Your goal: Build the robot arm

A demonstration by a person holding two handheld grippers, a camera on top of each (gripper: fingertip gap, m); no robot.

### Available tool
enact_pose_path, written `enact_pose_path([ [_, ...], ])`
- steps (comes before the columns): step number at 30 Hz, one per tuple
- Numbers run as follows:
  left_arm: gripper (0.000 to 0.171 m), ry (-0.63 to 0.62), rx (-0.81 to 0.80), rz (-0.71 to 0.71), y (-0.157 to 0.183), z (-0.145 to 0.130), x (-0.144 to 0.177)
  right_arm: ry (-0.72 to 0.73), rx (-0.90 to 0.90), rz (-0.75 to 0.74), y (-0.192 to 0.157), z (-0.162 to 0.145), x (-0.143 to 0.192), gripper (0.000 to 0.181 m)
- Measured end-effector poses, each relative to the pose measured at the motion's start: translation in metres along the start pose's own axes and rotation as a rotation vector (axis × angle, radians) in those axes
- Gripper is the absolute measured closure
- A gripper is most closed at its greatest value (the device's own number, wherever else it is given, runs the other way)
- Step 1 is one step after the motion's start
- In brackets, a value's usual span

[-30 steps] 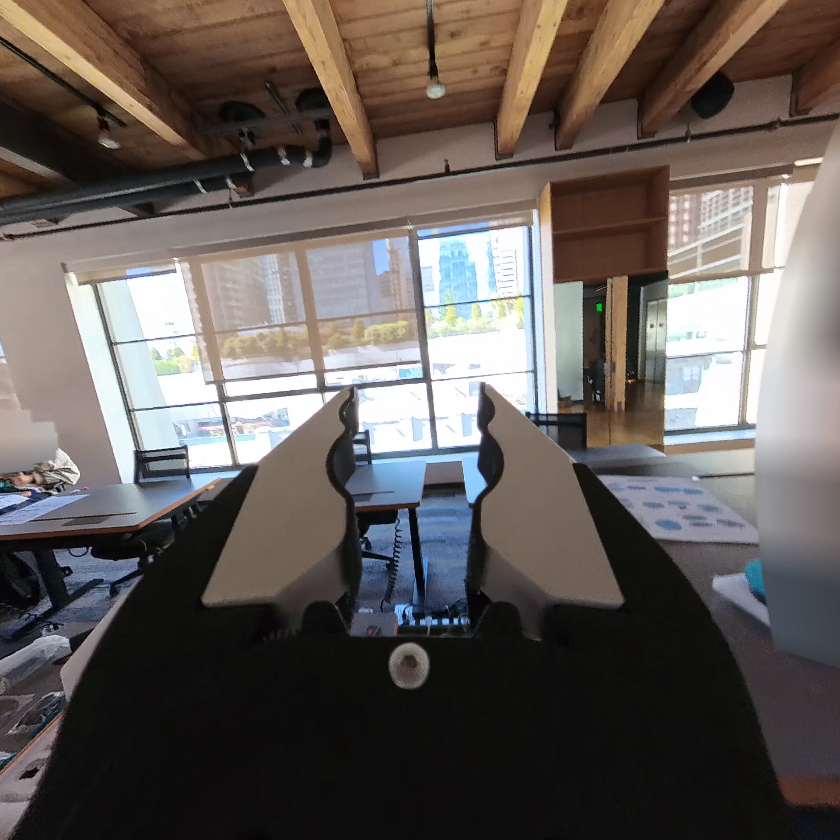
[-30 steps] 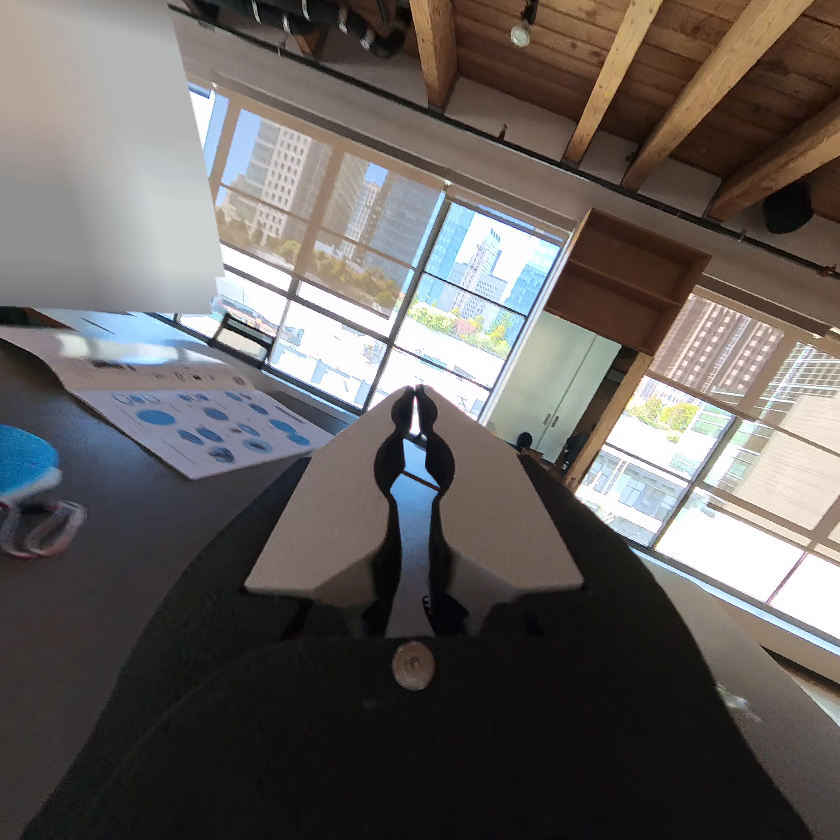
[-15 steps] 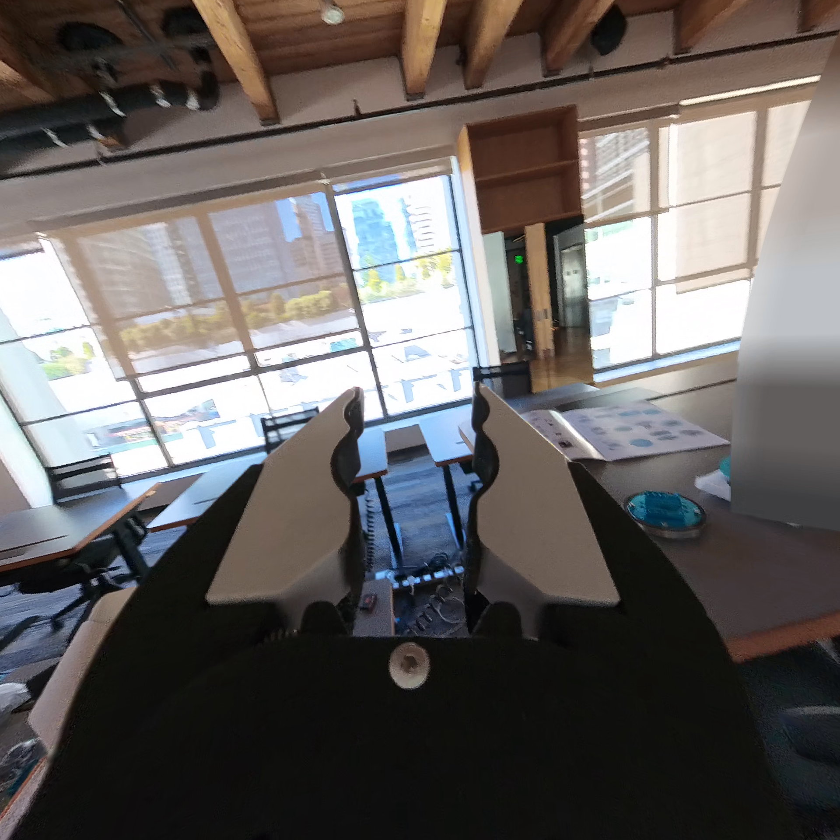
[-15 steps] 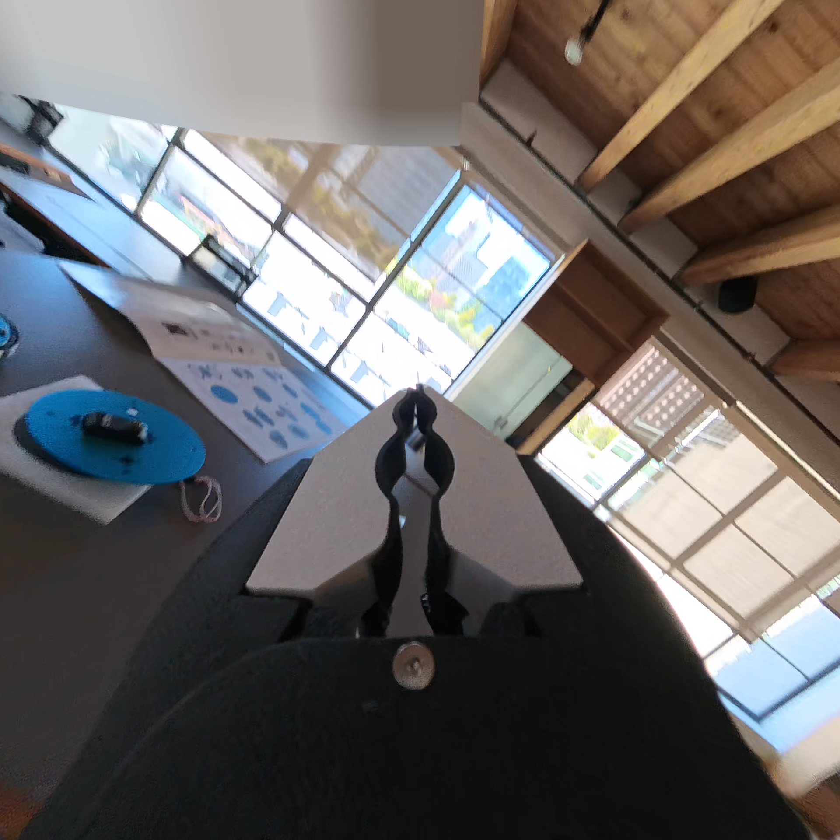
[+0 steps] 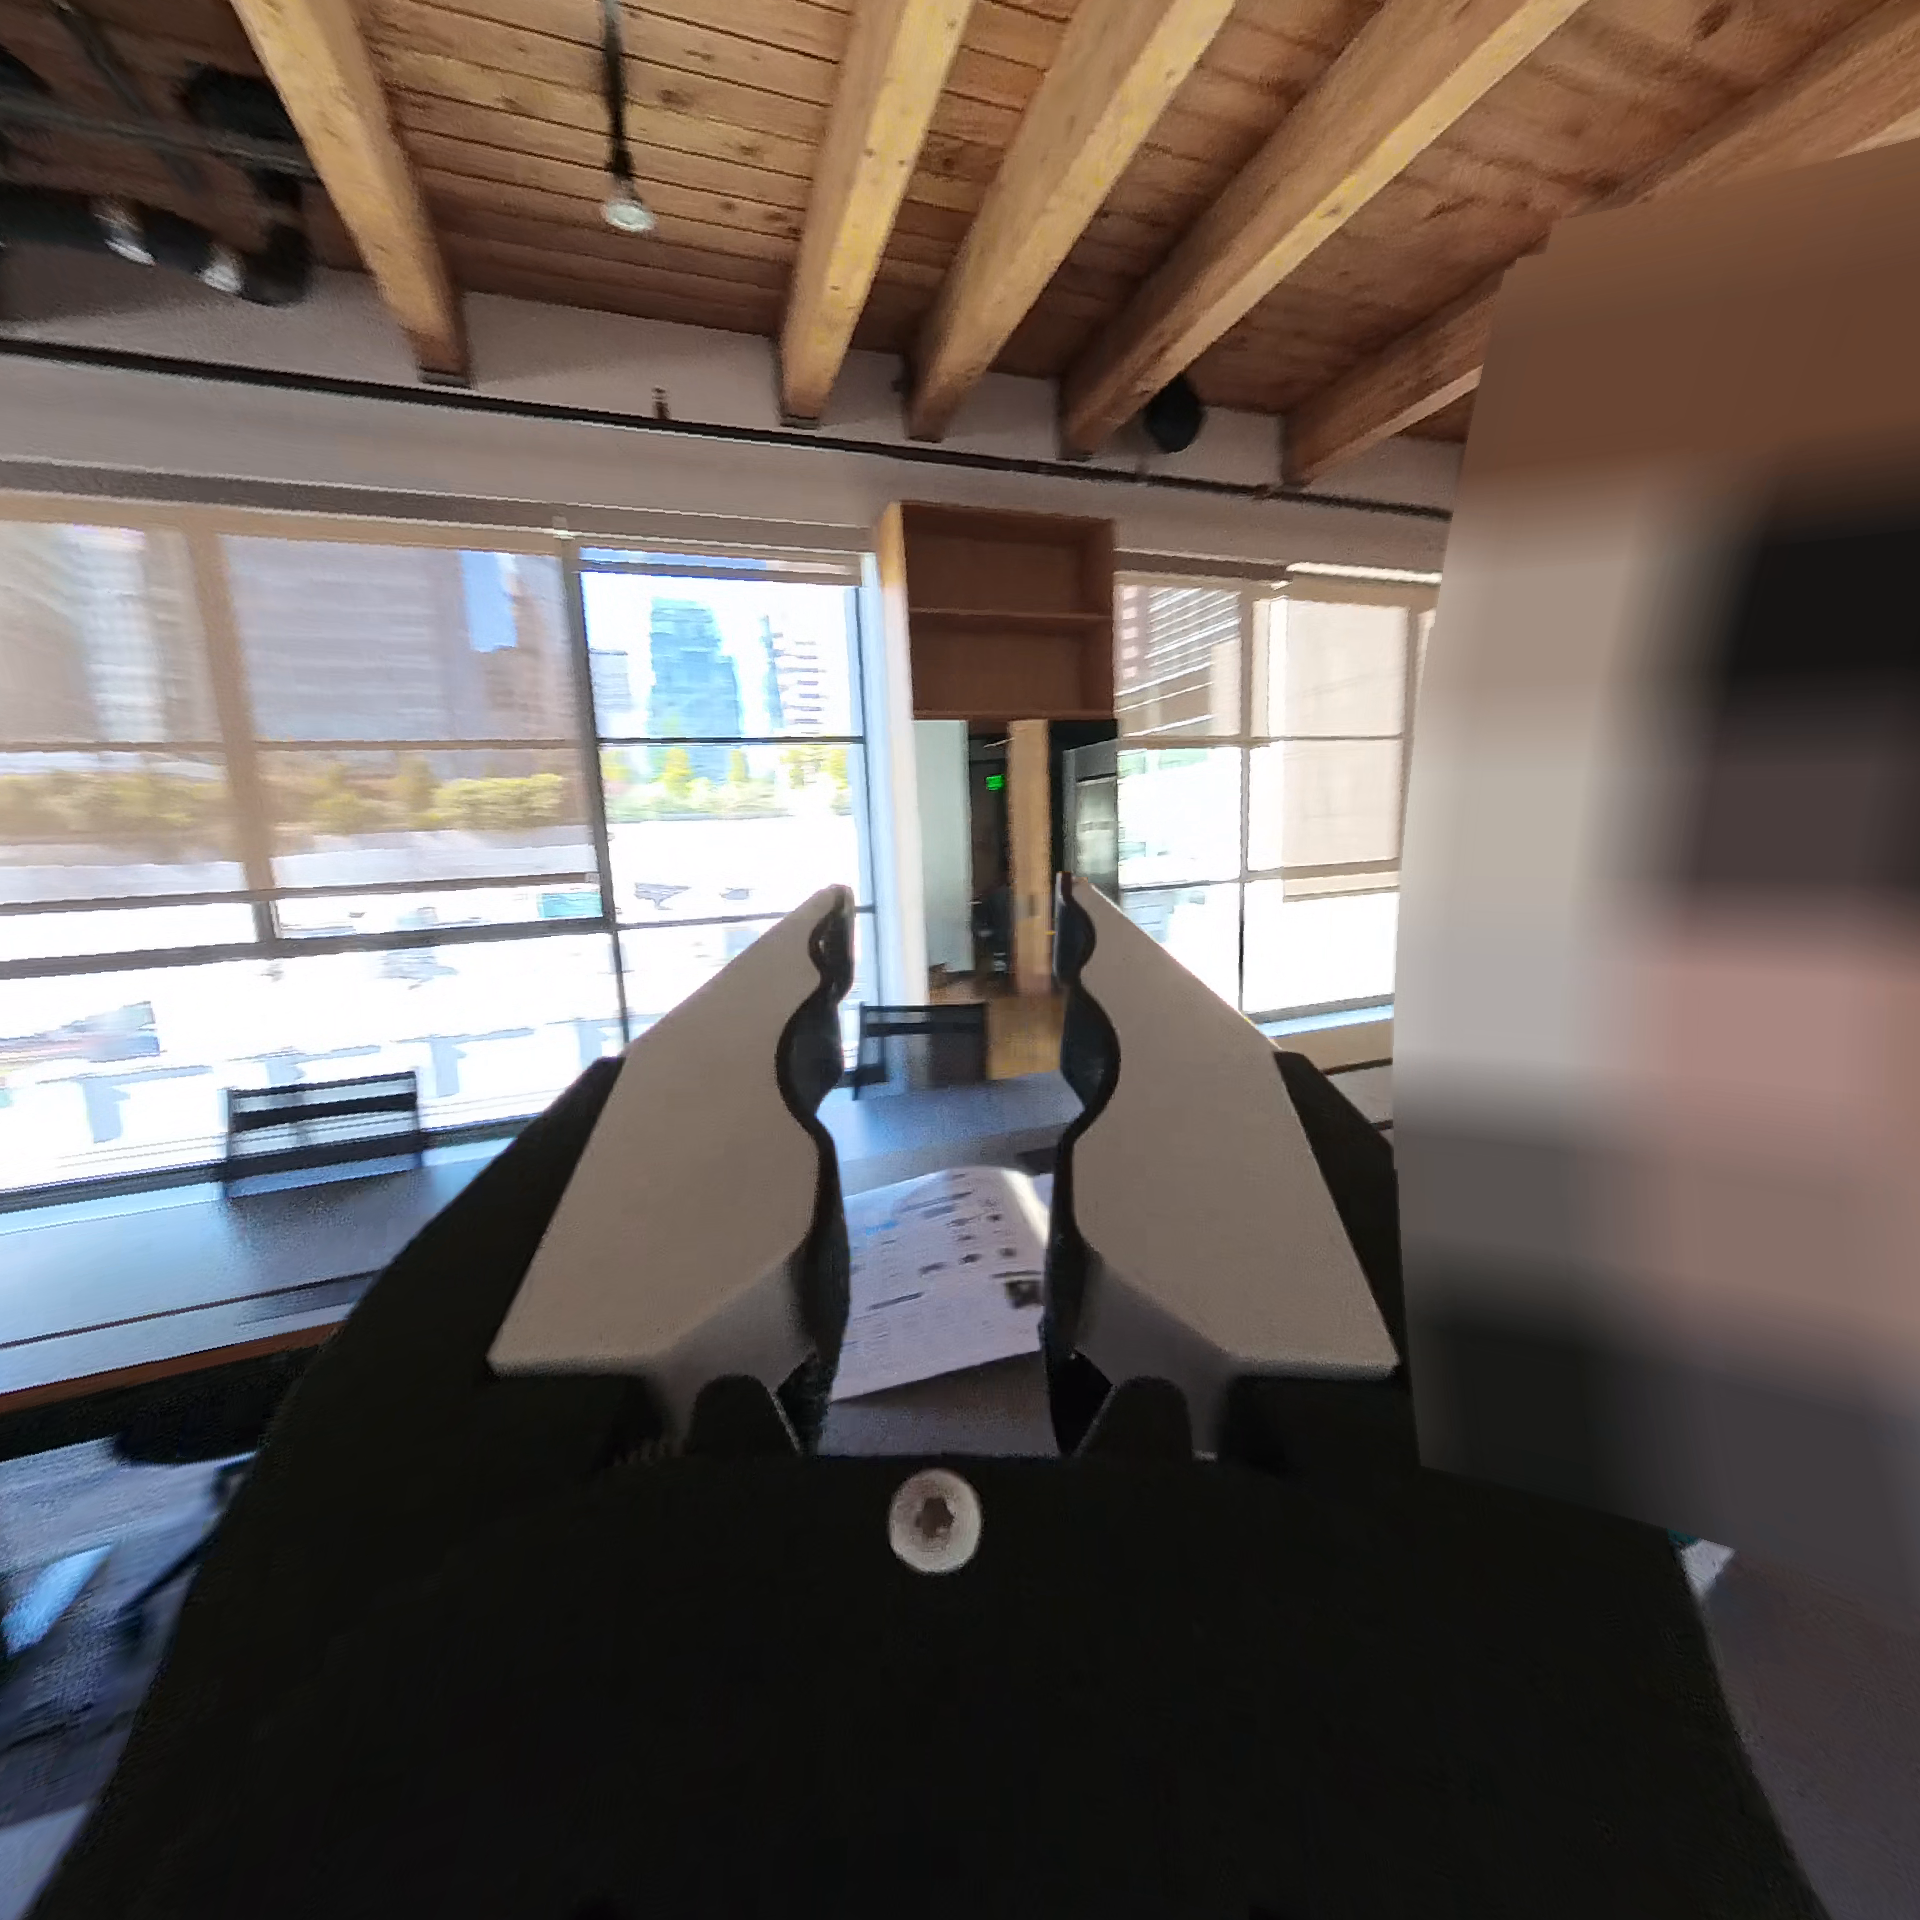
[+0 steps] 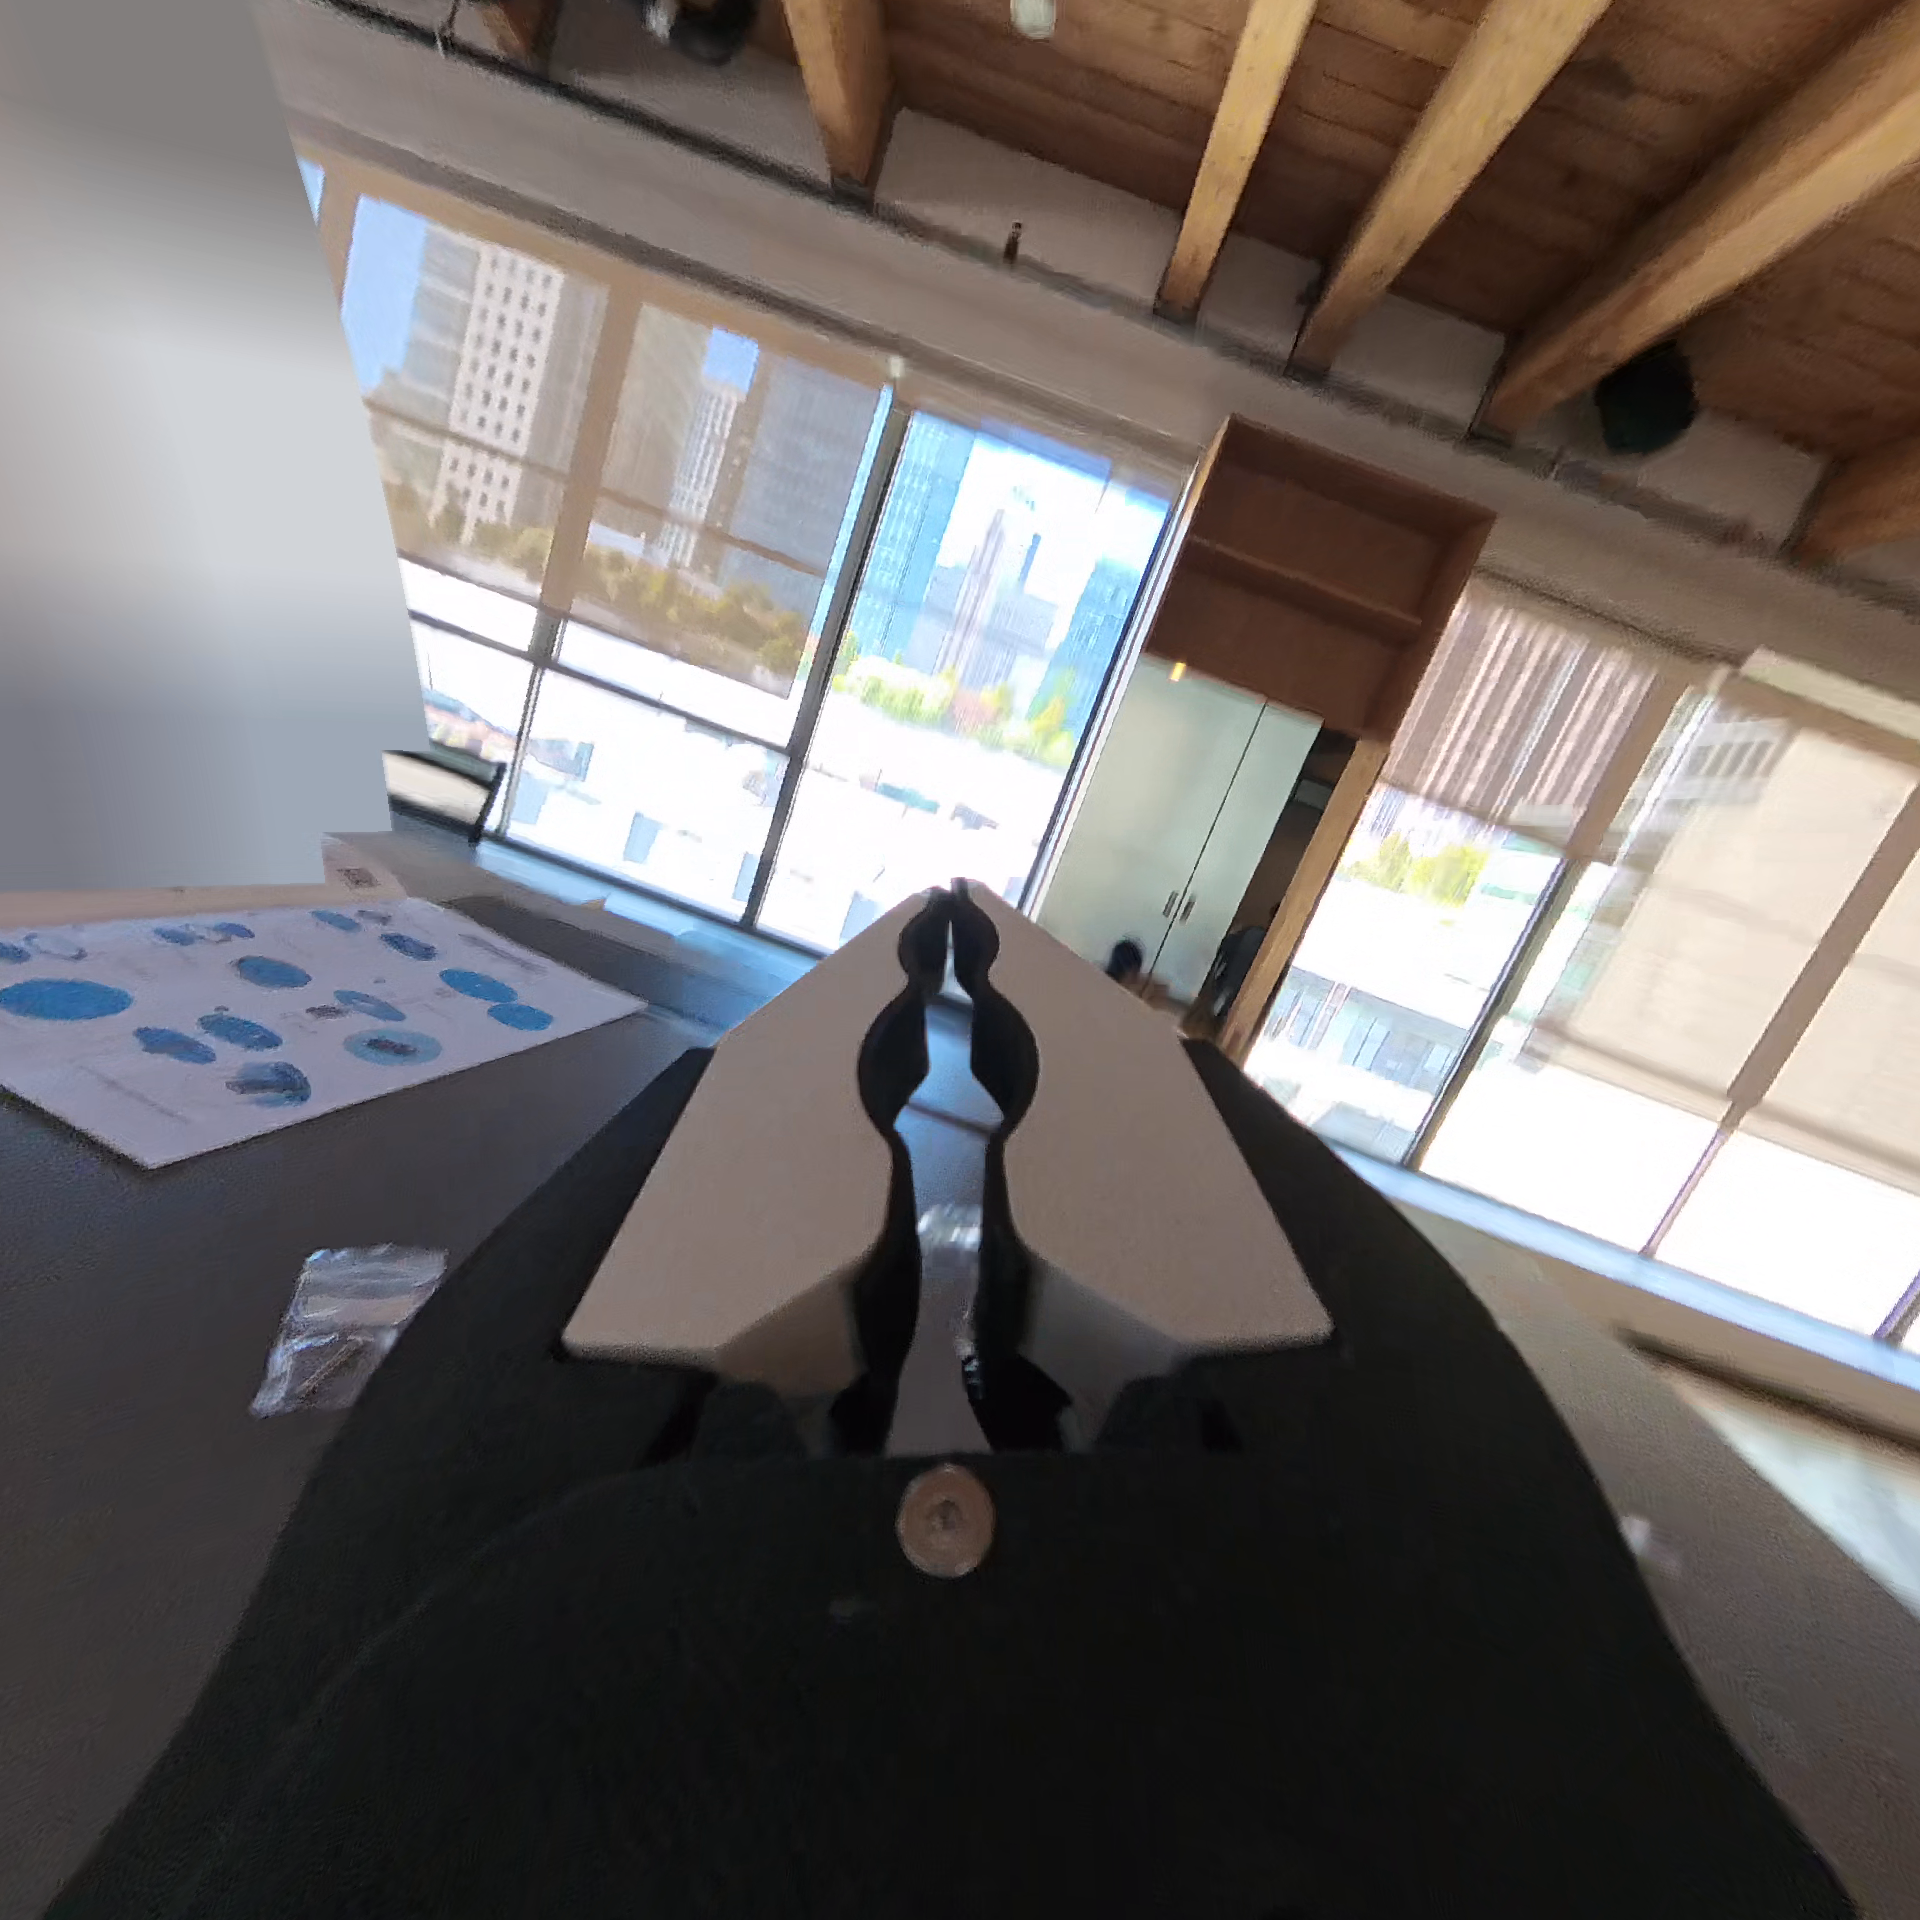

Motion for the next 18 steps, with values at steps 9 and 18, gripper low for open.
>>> enact_pose_path([
  [9, 0.129, -0.017, 0.182, -0.218, -0.004, -0.093, -0.099, -0.096, -0.012, -0.034, 0.014, -0.019, -0.003, 0.181],
  [18, 0.129, -0.073, 0.204, -0.225, -0.007, -0.116, -0.115, -0.131, 0.072, -0.026, 0.006, -0.025, -0.003, 0.181],
])
Point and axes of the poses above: each gripper's, where its closed fingertips meet, x back along the fingers, z out of its top, y = z × x across the jaws, the point moved 3 cm from there along x, back along the fingers, and after that the axes turned 13 degrees about -z, right-handed, at the moved point
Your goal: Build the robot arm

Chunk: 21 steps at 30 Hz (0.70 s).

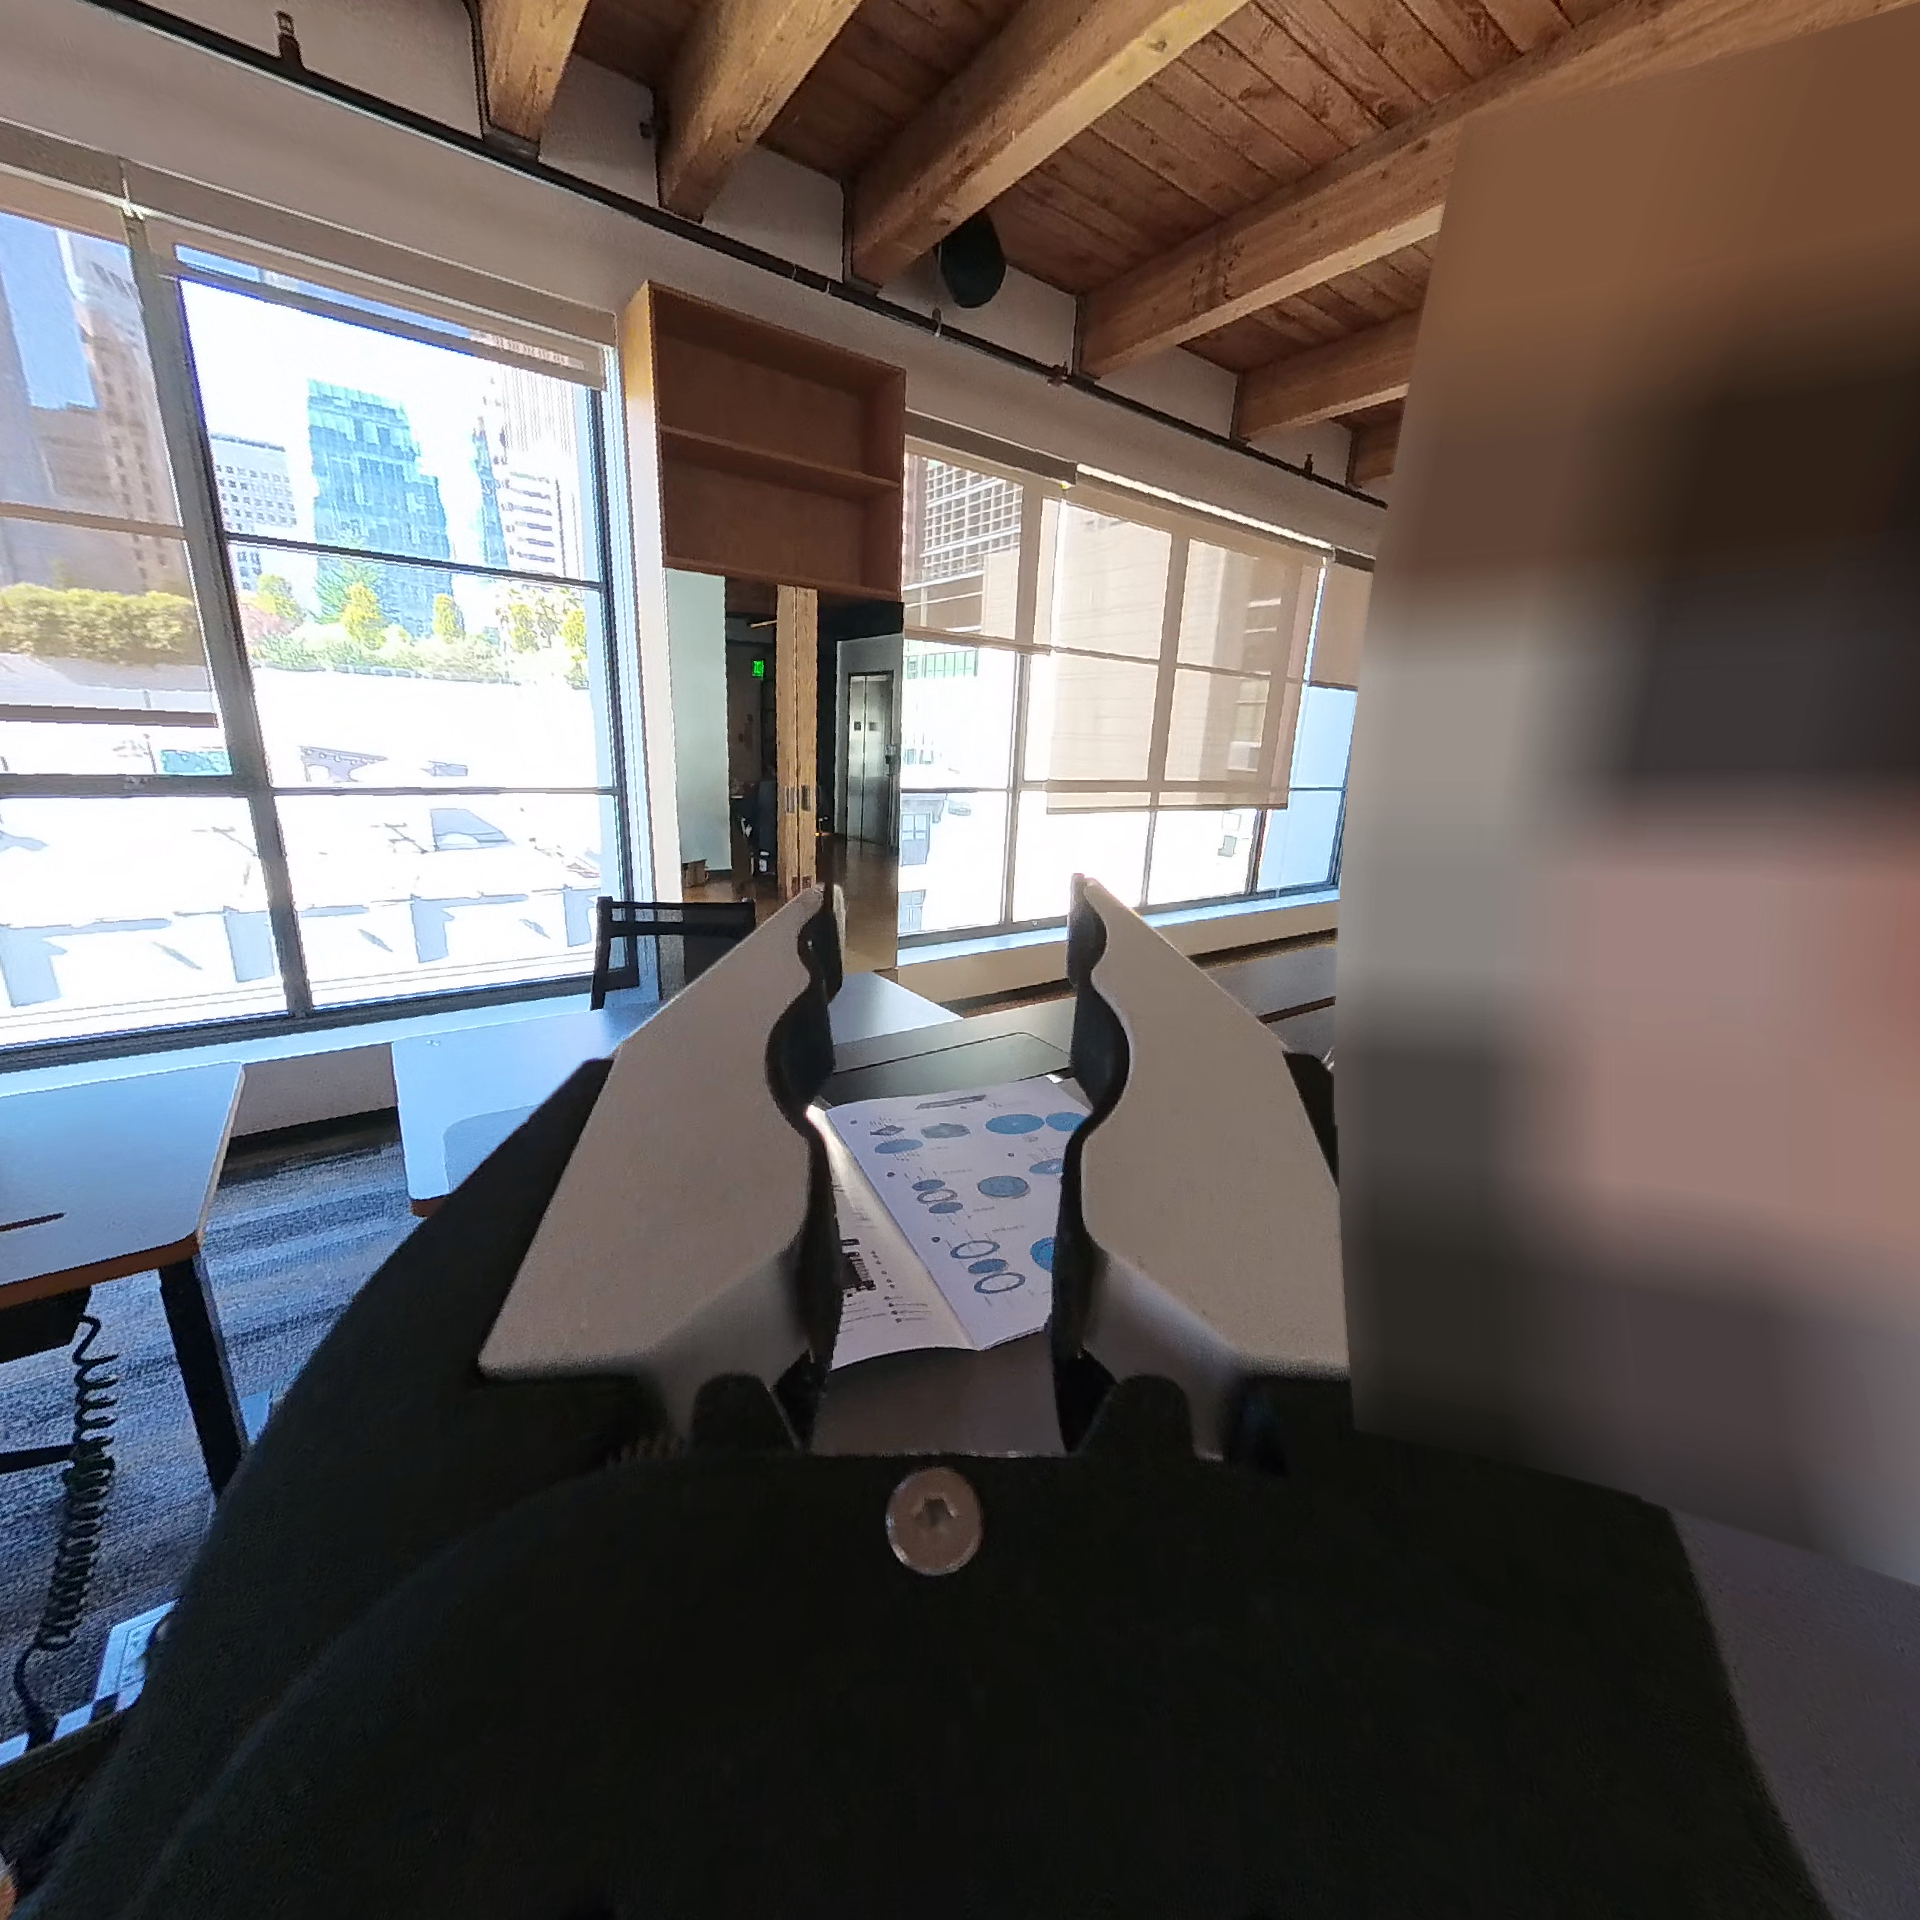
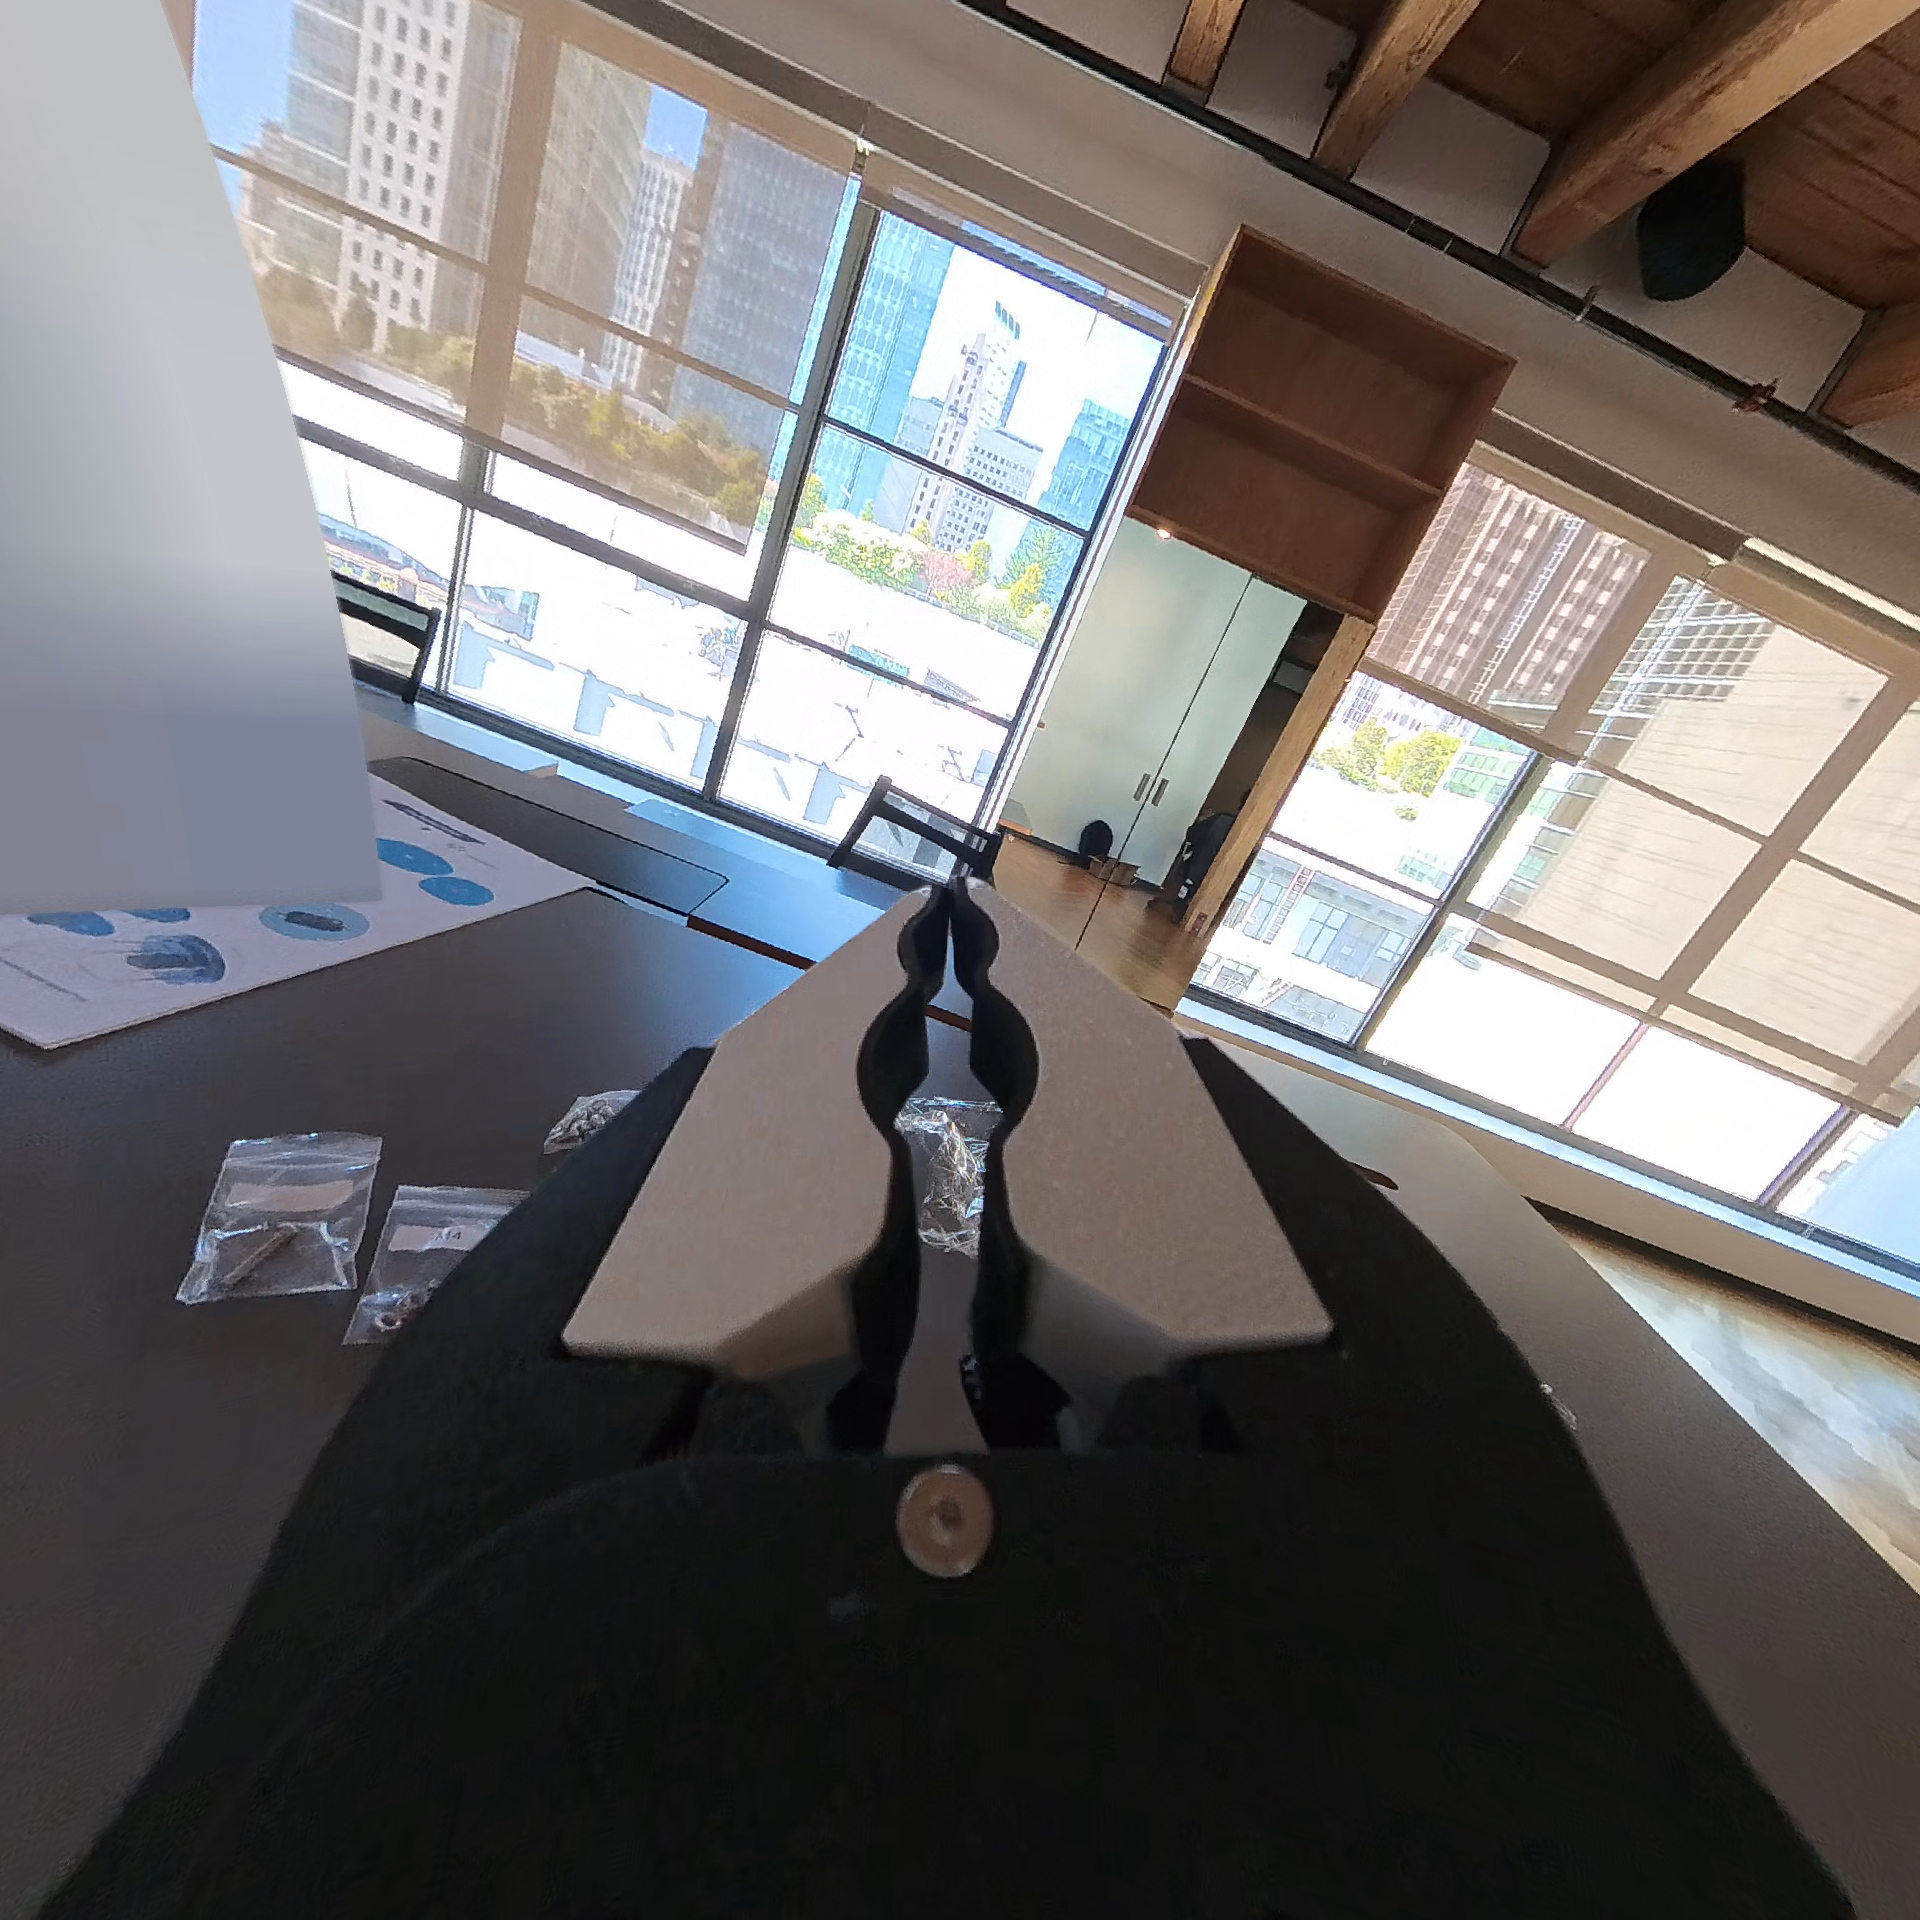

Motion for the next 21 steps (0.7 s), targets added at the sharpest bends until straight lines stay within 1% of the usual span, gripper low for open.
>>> enact_pose_path([
  [3, 0.129, -0.015, -0.008, -0.006, 0.002, 0.002, 0.000, 0.001, -0.002, -0.004, 0.000, 0.000, 0.002, 0.181],
  [8, 0.129, -0.031, -0.031, 0.018, 0.005, 0.009, 0.013, 0.012, -0.026, 0.048, -0.007, 0.001, 0.003, 0.181],
  [12, 0.129, -0.062, -0.043, 0.036, 0.009, 0.015, 0.030, -0.015, -0.041, 0.113, -0.019, -0.003, 0.001, 0.181],
  [16, 0.129, -0.126, -0.056, 0.037, 0.011, 0.012, 0.045, -0.088, -0.105, 0.175, -0.035, -0.009, 0.000, 0.181],
  [18, 0.128, -0.165, -0.044, 0.003, 0.013, 0.006, 0.049, -0.104, -0.104, 0.150, -0.036, -0.013, 0.001, 0.181],
  [21, 0.127, -0.176, -0.026, -0.074, 0.020, -0.001, 0.058, -0.112, -0.079, 0.088, -0.031, -0.014, 0.009, 0.181],
])
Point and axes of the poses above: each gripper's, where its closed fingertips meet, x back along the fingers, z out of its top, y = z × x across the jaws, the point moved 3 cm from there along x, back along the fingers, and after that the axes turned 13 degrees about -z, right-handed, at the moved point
